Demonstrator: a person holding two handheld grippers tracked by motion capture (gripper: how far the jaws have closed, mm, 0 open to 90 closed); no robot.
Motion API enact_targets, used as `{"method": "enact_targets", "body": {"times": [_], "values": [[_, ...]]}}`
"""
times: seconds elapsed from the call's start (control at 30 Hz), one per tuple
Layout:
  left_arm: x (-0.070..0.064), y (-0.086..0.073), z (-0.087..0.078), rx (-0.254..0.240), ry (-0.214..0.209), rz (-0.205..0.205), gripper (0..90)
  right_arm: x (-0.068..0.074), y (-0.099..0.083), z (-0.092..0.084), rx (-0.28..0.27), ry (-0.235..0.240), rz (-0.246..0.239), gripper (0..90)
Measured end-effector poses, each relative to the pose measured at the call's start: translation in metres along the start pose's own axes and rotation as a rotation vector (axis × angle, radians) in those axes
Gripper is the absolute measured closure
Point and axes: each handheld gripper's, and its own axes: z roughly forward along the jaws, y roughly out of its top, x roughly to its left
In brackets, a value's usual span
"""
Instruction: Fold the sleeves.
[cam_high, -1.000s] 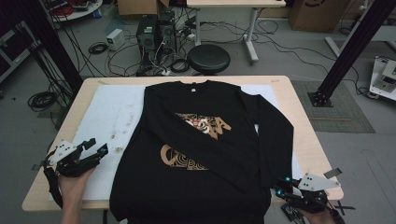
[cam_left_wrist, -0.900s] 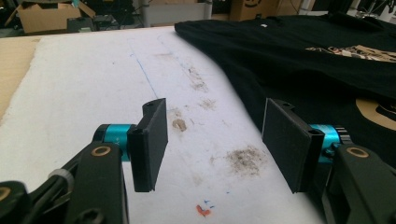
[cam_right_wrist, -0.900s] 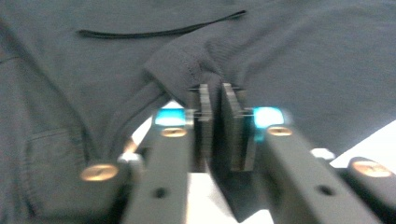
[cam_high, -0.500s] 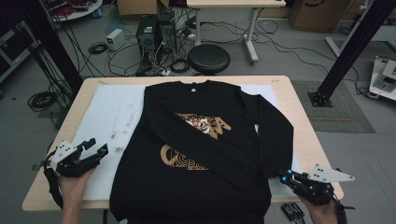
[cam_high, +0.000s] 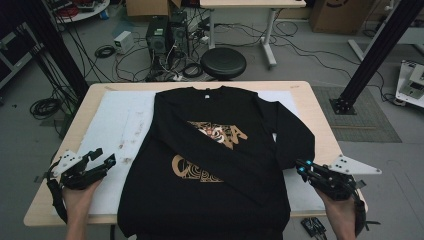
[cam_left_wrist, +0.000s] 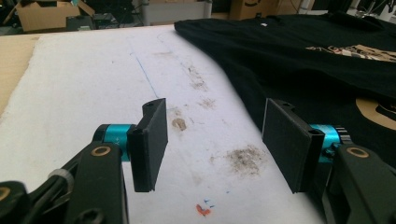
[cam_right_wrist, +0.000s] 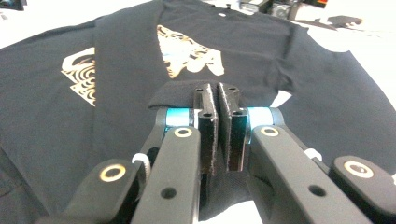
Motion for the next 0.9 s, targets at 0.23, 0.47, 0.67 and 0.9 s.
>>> {"method": "enact_targets", "body": {"times": [0.23, 0.47, 0.67, 0.9], "values": [[0.000, 0.000, 0.000, -0.007, -0.006, -0.011, 40.5, 0.029, 0.020, 0.032, -0.006, 0.103, 0.050, 87.7], [0.000, 0.000, 0.000, -0.008, -0.008, -0.011, 40.4, 0.066, 0.039, 0.064, 0.017, 0.150, 0.010, 87.6], [0.000, 0.000, -0.001, -0.008, -0.010, -0.006, 40.4, 0.088, 0.050, 0.099, 0.026, 0.181, 0.002, 87.5], [0.000, 0.000, -0.001, -0.009, -0.013, -0.006, 40.1, 0.113, 0.059, 0.139, 0.055, 0.218, -0.020, 87.4]]}}
